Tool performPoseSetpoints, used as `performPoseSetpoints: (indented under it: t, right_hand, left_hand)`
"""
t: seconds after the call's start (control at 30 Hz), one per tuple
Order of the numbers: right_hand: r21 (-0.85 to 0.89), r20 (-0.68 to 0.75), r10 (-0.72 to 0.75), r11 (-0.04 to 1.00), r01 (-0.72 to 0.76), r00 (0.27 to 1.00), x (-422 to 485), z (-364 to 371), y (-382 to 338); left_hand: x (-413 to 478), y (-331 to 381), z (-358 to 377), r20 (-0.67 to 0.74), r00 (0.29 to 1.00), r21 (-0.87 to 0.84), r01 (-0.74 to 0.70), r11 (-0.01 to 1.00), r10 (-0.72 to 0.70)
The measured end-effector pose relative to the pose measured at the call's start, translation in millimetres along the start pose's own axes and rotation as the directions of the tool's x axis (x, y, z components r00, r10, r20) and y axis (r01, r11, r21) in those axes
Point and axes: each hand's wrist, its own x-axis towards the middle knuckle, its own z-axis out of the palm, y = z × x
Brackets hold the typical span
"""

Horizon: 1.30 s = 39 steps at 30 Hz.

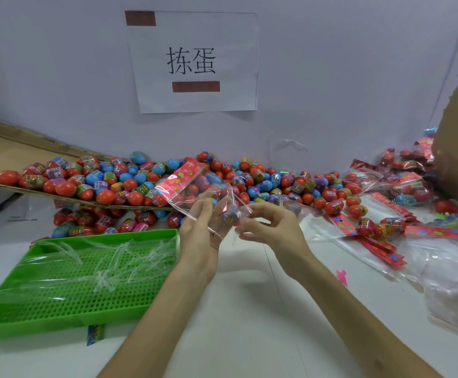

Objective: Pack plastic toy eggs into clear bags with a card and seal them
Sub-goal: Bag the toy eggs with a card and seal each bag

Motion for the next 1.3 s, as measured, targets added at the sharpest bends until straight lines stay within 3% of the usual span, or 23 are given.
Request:
performPoseSetpoints:
  t: [0.13, 0.33, 0.5, 0.67, 0.9, 1.07, 1.17, 1.3]
  right_hand:
    - [0.005, -0.014, -0.008, 1.0, 0.008, 1.0, -1, 5, 3]
    - [0.103, -0.063, 0.065, 0.993, -0.059, 0.996, 1, -4, 1]
    - [0.099, 0.046, 0.137, 0.985, -0.141, 0.99, 3, -11, -4]
    - [0.103, 0.13, 0.093, 0.989, -0.107, 0.987, 0, -5, -5]
    - [0.069, 0.016, -0.007, 0.998, 0.006, 1.0, -4, 4, 3]
    - [-0.061, -0.133, -0.114, 0.992, 0.107, 0.984, -4, 4, 8]
    - [-0.195, -0.036, -0.193, 0.964, 0.183, 0.981, -3, 3, 10]
    - [-0.396, 0.191, -0.105, 0.902, 0.175, 0.976, 0, -1, 6]
  left_hand:
    - [-2, -2, 2, 0.048, 0.999, 0.022, 0.008, 1.0, -0.009]
    - [4, 6, -3, 0.003, 1.0, -0.089, 0.007, 0.996, -0.007]
    - [7, 8, -6, -0.09, 0.996, -0.134, -0.038, 0.99, 0.026]
    - [4, 7, -4, -0.126, 0.992, -0.127, -0.024, 0.992, 0.008]
    - [-4, -2, 1, -0.036, 0.999, 0.018, -0.008, 1.0, 0.008]
    - [-6, -4, 4, 0.056, 0.996, -0.023, 0.065, 0.998, -0.063]
    - [-5, -5, 5, 0.065, 0.992, -0.055, 0.11, 0.992, -0.106]
    - [-1, 0, 0, 0.014, 0.987, -0.135, 0.159, 0.978, -0.159]
